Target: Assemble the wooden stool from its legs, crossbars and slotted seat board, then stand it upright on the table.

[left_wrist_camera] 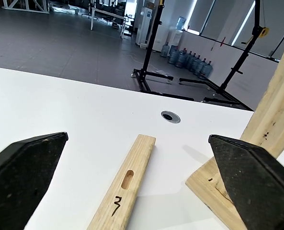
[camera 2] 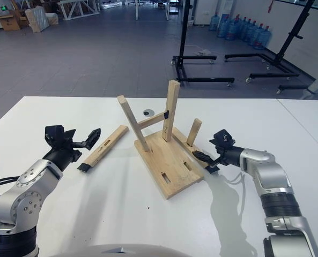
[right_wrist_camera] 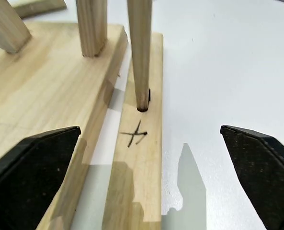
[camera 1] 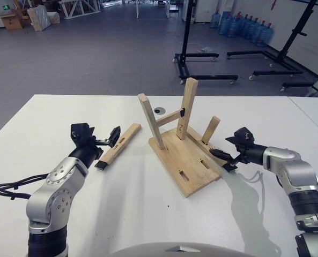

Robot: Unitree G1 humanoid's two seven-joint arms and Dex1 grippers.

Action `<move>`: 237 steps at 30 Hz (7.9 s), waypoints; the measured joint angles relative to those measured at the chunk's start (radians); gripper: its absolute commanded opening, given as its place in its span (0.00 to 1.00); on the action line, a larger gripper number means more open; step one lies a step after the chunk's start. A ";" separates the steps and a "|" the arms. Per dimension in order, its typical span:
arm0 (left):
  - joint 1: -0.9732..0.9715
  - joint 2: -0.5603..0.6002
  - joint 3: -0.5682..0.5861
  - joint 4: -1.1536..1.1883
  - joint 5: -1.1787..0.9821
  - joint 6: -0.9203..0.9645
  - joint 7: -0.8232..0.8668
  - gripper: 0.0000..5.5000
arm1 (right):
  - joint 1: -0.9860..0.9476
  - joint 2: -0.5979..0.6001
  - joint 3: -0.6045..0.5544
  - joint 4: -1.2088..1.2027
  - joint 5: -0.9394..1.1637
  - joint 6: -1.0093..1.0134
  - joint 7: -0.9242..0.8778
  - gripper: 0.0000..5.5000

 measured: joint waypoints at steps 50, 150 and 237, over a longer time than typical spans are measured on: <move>-0.137 0.140 0.215 0.080 -0.529 0.119 -0.277 0.98 | -0.175 -0.059 -0.358 0.341 0.228 -0.068 0.133 0.37; -0.332 0.158 0.029 0.093 -0.716 0.029 -0.242 0.37 | -0.067 -0.171 0.261 0.242 -0.249 -0.554 0.174 0.96; -0.097 0.179 -0.554 0.310 0.168 -0.759 -0.902 0.37 | 0.066 0.057 0.148 -0.082 -0.105 -0.205 0.176 0.96</move>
